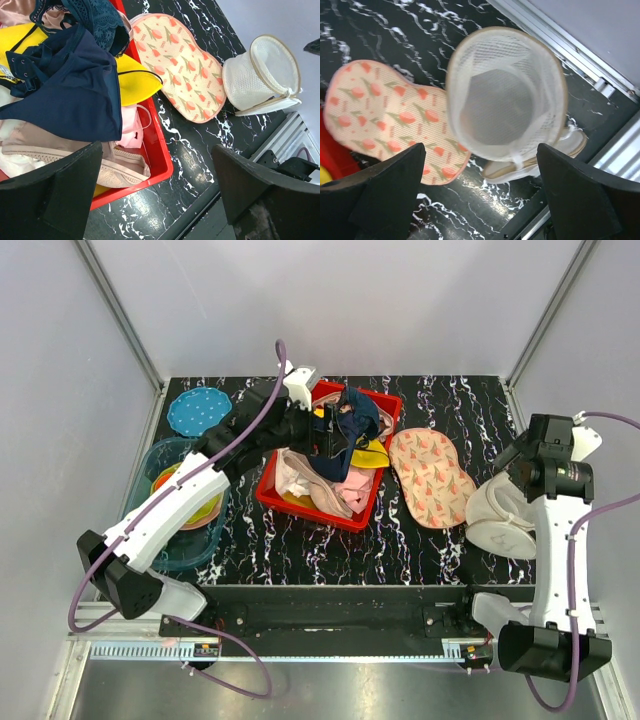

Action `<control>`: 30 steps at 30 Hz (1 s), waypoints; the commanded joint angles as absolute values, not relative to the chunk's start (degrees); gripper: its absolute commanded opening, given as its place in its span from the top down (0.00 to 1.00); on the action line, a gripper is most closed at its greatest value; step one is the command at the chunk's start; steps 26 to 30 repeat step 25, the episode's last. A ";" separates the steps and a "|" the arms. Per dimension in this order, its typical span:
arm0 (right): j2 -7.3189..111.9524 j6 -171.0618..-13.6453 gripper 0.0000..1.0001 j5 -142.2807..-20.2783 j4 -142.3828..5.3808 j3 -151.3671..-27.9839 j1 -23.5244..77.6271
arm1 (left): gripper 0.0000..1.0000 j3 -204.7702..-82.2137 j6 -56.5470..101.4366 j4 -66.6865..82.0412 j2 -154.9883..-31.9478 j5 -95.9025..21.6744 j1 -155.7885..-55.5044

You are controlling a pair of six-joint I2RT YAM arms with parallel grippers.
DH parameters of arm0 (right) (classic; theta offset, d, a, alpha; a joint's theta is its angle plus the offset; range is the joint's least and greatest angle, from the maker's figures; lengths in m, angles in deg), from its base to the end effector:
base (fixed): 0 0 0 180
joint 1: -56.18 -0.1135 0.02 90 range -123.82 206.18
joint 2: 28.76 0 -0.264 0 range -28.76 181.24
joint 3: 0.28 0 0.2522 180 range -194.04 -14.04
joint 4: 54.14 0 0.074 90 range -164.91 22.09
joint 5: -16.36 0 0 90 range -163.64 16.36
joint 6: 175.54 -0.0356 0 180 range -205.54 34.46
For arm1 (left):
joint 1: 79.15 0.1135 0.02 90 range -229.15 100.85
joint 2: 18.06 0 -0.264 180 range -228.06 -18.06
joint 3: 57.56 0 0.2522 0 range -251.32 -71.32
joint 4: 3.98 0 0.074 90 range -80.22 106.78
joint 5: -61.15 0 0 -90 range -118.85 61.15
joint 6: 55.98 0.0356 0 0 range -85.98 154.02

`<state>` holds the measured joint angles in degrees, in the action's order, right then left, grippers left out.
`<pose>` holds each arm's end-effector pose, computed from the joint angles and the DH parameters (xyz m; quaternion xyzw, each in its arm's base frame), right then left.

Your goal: Unzip the laundry bag and remove the bra

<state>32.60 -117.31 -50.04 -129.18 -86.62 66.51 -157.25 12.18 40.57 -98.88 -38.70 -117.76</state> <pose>0.1849 -0.0482 0.3700 0.3956 0.8335 -0.1267 0.3642 0.2422 -0.2012 0.4084 0.1682 0.8278 -0.3298 0.4216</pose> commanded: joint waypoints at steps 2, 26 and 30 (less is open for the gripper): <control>28.37 -112.70 0.00 -60.00 -123.99 -92.79 66.64 | 0.06 -156.93 13.28 40.02 -96.82 -37.65 -117.64; 26.43 -110.59 0.00 -70.13 -120.02 -87.34 66.55 | 0.01 -132.94 12.32 38.43 -71.68 -30.00 -108.33; 26.43 -110.59 0.00 -70.13 -120.02 -87.34 66.55 | 0.01 -132.94 12.32 38.43 -71.68 -30.00 -108.33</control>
